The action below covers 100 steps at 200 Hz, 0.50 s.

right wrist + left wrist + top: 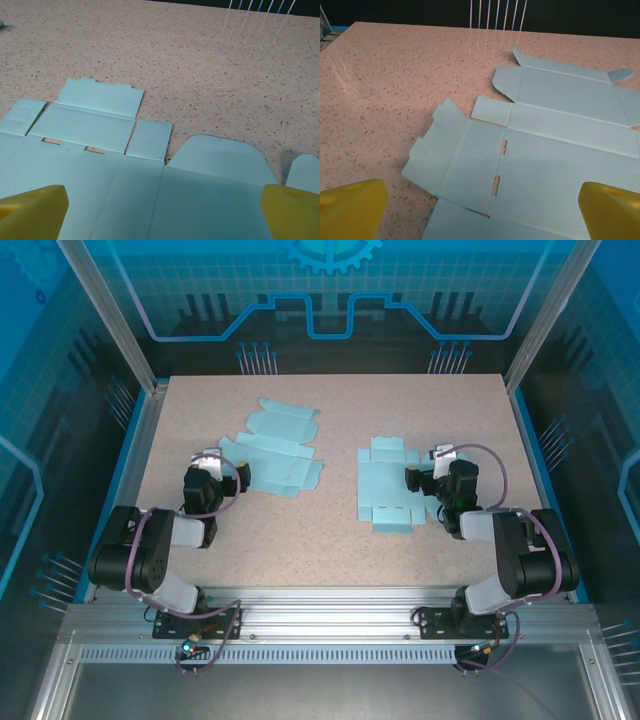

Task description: Fold the paper box

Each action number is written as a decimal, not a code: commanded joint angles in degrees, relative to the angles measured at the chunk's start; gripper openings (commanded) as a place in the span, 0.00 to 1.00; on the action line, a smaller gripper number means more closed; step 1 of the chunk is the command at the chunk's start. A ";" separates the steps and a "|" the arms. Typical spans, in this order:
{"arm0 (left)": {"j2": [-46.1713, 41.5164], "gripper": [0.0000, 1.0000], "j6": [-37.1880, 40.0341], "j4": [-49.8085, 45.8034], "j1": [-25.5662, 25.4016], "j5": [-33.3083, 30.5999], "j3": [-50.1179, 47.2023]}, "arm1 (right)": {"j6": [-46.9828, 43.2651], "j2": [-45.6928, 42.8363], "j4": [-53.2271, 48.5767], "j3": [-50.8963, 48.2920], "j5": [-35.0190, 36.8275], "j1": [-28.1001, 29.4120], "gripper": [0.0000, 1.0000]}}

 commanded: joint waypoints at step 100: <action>-20.76 0.99 -0.37 -15.05 -8.10 -6.95 2.56 | -0.16 0.10 1.33 1.04 -0.39 0.26 1.00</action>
